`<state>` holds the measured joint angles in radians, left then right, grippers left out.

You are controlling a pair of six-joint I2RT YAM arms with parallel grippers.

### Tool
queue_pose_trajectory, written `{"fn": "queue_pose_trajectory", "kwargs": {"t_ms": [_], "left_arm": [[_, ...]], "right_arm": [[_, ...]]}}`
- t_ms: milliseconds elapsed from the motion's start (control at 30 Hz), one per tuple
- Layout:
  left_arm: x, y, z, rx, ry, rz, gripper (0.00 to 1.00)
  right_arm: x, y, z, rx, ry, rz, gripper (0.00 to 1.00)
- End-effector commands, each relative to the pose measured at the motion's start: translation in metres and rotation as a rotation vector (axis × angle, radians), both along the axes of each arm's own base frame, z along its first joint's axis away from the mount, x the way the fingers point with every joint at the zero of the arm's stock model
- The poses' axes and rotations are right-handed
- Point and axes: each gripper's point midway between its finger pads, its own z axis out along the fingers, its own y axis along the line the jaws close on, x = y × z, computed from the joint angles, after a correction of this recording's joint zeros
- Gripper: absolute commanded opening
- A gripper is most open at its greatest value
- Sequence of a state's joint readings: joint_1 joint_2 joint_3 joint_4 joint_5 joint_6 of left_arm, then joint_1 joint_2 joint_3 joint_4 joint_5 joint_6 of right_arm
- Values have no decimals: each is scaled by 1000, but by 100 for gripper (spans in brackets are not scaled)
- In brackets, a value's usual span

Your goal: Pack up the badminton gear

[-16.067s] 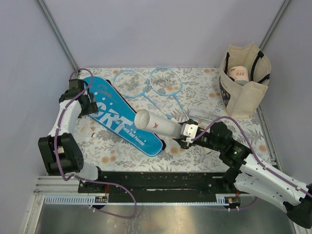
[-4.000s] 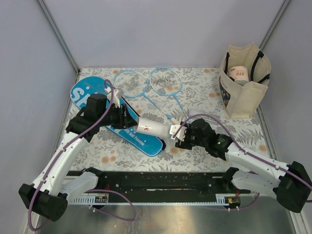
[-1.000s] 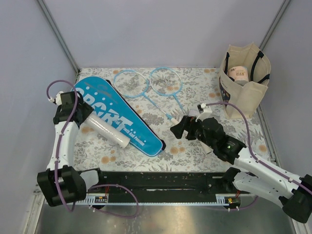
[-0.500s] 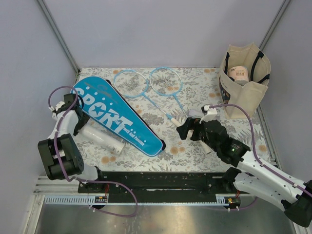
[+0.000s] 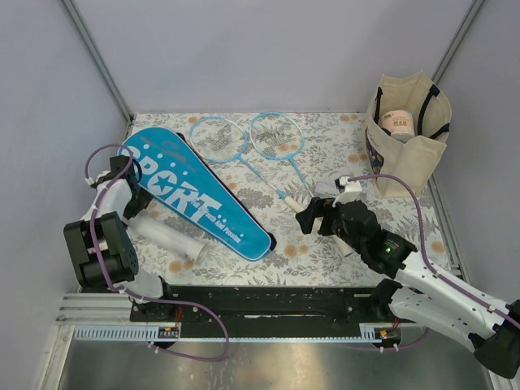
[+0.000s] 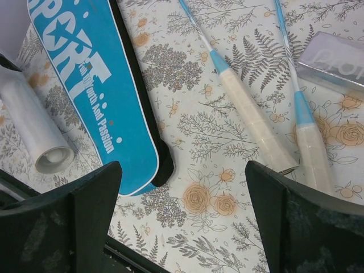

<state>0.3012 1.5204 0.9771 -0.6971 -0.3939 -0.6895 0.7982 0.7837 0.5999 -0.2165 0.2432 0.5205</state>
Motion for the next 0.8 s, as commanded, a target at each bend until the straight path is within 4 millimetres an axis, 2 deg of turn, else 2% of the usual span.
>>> {"fn": "queue_pose_trajectory", "kwargs": {"t_ms": [0, 233, 400, 533, 600, 700, 767], "left_arm": [[17, 16, 51, 86, -128, 21, 93], [30, 0, 103, 68, -308, -43, 93], [49, -36, 139, 74, -413, -247, 93], [65, -89, 146, -5, -471, -431, 92], [70, -124, 145, -68, -488, -564, 91], [68, -169, 136, -133, -478, -708, 90], [64, -189, 127, -168, -466, -776, 90]], "right_arm": [[5, -4, 6, 18, -14, -42, 100], [-1, 11, 2, 68, 43, 7, 98], [-4, 19, -9, 43, 79, 47, 96], [-4, 17, -17, 37, 95, 40, 91], [-6, 23, -22, 44, 89, 72, 86], [-8, 32, -27, 62, 98, 115, 77], [-6, 40, -30, 68, 111, 132, 71]]}}
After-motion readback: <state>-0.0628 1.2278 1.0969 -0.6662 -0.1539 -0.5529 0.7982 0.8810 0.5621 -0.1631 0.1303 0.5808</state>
